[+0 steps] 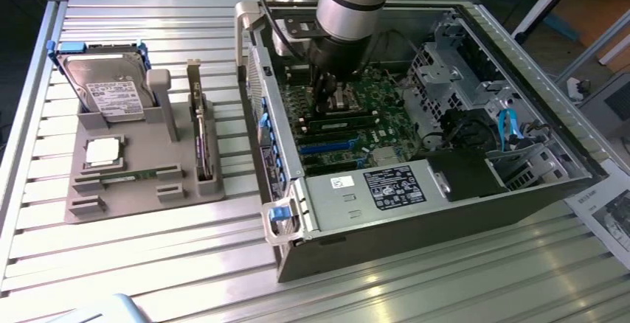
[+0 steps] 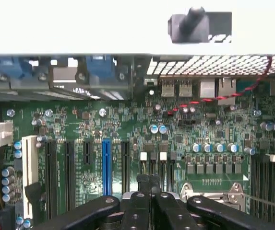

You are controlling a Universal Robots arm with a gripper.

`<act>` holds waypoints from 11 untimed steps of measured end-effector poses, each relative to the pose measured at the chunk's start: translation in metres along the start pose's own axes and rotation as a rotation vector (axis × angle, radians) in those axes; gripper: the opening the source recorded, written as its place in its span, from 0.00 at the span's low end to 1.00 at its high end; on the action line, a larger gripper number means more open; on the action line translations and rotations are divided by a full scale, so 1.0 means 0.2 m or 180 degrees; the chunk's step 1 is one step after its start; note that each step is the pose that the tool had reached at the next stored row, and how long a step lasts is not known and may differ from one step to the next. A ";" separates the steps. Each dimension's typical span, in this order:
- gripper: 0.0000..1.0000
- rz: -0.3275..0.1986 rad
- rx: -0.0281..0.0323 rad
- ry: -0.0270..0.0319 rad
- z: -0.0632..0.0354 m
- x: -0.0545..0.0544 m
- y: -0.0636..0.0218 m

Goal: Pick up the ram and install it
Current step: 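Press down the ram until it locks into place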

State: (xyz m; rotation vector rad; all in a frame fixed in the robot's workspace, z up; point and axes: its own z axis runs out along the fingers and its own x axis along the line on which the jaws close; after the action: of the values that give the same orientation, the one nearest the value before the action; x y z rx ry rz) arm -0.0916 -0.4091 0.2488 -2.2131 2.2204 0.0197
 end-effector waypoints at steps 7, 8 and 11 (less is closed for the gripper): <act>0.10 0.0000 0.0000 0.0000 0.007 0.00 0.008; 0.10 0.0000 -0.0001 0.0001 0.011 0.01 0.012; 0.10 0.0000 -0.0001 0.0001 0.013 0.01 0.012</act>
State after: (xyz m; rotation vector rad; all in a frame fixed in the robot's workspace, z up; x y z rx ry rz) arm -0.0941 -0.4103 0.2462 -2.2134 2.2205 0.0197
